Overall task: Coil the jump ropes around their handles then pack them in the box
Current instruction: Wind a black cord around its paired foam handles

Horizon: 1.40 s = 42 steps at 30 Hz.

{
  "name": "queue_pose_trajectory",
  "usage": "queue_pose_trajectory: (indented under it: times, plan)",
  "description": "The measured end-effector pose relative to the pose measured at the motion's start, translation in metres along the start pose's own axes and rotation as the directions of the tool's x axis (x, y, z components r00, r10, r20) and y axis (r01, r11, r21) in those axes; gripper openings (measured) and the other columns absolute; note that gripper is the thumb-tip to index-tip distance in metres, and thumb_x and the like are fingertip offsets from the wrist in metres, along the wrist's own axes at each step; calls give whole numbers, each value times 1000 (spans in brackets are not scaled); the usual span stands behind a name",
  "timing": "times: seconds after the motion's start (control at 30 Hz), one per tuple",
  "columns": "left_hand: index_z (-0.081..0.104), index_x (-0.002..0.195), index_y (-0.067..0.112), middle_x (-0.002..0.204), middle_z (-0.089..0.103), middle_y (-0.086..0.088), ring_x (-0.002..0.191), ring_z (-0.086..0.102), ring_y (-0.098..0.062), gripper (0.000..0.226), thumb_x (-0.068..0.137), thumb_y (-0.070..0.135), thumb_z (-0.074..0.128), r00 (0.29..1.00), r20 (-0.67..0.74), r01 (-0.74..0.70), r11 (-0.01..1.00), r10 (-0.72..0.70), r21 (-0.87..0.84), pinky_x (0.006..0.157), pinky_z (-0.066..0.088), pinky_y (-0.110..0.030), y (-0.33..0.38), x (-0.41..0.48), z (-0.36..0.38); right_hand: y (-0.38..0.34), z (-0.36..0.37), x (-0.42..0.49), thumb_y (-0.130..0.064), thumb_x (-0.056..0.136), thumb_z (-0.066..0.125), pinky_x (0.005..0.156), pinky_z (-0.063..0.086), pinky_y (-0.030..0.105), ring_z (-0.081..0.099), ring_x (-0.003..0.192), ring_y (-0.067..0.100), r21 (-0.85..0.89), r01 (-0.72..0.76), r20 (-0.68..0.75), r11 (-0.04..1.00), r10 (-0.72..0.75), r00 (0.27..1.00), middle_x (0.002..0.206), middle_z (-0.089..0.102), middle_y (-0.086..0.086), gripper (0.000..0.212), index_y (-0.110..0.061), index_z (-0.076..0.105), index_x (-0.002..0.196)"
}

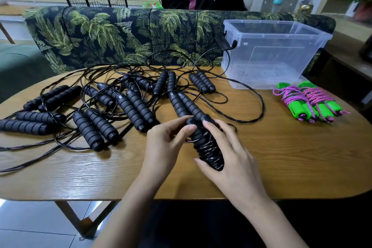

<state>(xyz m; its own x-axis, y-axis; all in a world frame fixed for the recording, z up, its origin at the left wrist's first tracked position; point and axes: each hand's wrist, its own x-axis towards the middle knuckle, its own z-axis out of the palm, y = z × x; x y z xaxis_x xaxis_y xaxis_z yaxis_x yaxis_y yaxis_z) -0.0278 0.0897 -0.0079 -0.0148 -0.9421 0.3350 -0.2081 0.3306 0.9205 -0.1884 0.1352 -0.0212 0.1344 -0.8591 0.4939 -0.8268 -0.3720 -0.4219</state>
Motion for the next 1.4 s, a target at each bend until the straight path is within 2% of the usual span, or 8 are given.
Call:
queue_pose_trajectory:
  times: [0.17, 0.3, 0.5, 0.63, 0.87, 1.07, 1.23, 1.4]
  plan:
    - [64, 126, 18, 79, 72, 21, 83, 70, -1, 36, 92, 26, 58, 977, 208, -73, 987, 43, 140, 82, 56, -23, 2, 4, -16, 8, -6, -3, -57, 81, 60, 78, 58, 36, 59, 118, 15, 3, -10, 53, 1000, 10, 999, 153, 32, -17, 77, -45, 27, 149]
    - [68, 111, 25, 89, 75, 11, 86, 72, -5, 33, 95, -1, 57, 975, 218, -72, 985, 36, 159, 83, 58, -26, 2, 4, -19, 10, -8, -4, -55, 81, 63, 75, 57, 33, 59, 115, 13, -19, 17, 105, 1000, -15, 994, 152, 31, -18, 84, -48, 18, 151]
    - [73, 93, 4, 86, 76, -12, 76, 74, -21, 19, 92, -6, 58, 953, 220, 242, 961, -209, -137, 69, 59, -24, 7, 6, -24, 8, -7, -7, -53, 78, 65, 65, 55, 30, 64, 95, 14, -70, 77, 123, 995, -68, 990, 147, 32, -13, 88, -46, 18, 152]
    - [78, 82, 6, 86, 75, -15, 74, 72, -20, 34, 91, -13, 52, 873, 338, 453, 844, -353, -288, 64, 58, -23, 8, 9, -27, 5, -2, -9, -49, 78, 67, 59, 59, 30, 64, 85, 11, 21, 113, 78, 993, -114, 990, 145, 33, -10, 82, -44, 25, 149]
    - [80, 74, 11, 84, 75, -8, 78, 72, -11, 15, 67, 9, 66, 856, 382, 503, 730, -348, -462, 66, 57, -20, 2, 9, -21, 5, 4, -5, -41, 77, 69, 56, 60, 32, 67, 88, 18, 75, 130, -61, 989, -125, 990, 140, 40, -3, 69, -37, 39, 140]
    - [75, 79, 4, 91, 73, -12, 84, 71, -14, 15, 69, -6, 68, 832, 435, 549, 617, -344, -564, 76, 57, -22, -10, 4, -7, 4, 9, -1, -45, 74, 64, 51, 57, 32, 68, 86, 20, 84, 77, -131, 994, -65, 989, 137, 45, -2, 56, -34, 46, 126]
    - [77, 93, 17, 104, 74, -7, 102, 67, -19, 17, 83, 6, 70, 883, 317, 457, 789, -346, -412, 96, 53, -38, -19, 2, -1, 17, 17, 6, -44, 75, 72, 65, 56, 30, 66, 93, 17, 88, -45, -44, 995, 48, 998, 141, 40, -12, 67, -45, 39, 134]
    - [70, 111, 28, 111, 71, 8, 99, 66, -7, 25, 95, 11, 62, 942, 86, 330, 943, -325, -53, 81, 54, -24, -28, 11, 1, 61, -3, 32, -48, 85, 66, 75, 52, 36, 60, 101, 19, 45, -252, -31, 967, 253, 967, 148, 34, -12, 79, -49, 21, 150]
